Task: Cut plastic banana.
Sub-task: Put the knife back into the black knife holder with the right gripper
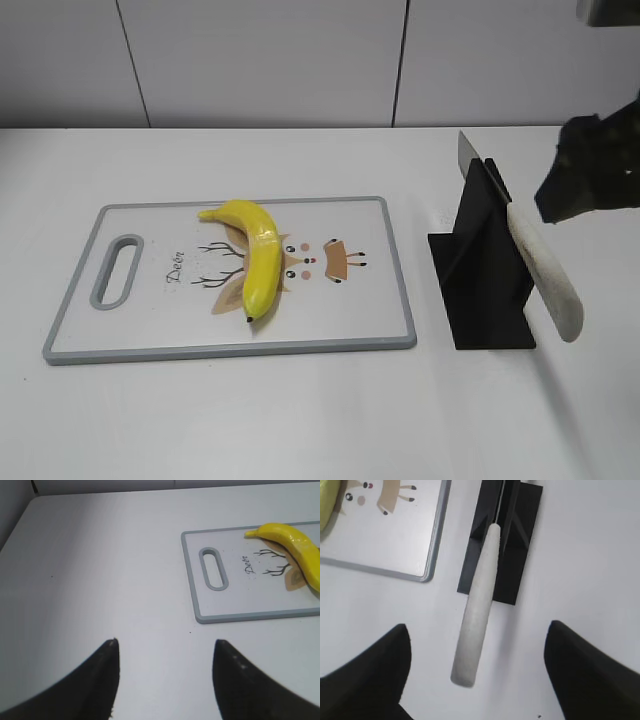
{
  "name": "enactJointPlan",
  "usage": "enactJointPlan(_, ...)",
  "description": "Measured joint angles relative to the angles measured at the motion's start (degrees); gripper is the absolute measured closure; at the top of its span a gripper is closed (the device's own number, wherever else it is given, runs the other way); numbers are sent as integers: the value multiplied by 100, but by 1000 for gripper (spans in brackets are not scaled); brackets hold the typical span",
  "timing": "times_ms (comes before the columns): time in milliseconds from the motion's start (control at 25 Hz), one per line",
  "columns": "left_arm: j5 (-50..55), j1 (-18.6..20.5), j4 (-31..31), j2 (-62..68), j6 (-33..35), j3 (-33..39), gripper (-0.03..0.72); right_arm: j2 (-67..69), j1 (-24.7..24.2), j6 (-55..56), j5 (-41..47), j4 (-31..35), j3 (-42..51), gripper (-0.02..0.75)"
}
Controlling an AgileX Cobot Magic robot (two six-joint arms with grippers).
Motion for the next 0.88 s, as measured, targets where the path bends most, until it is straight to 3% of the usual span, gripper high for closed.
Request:
enactJointPlan(360, 0, 0, 0, 0, 0, 0, 136, -1975, 0, -764, 68, 0, 1161, 137)
enactJointPlan(880, 0, 0, 10, 0, 0, 0, 136, -5164, 0, -986, 305, -126, 2792, 148)
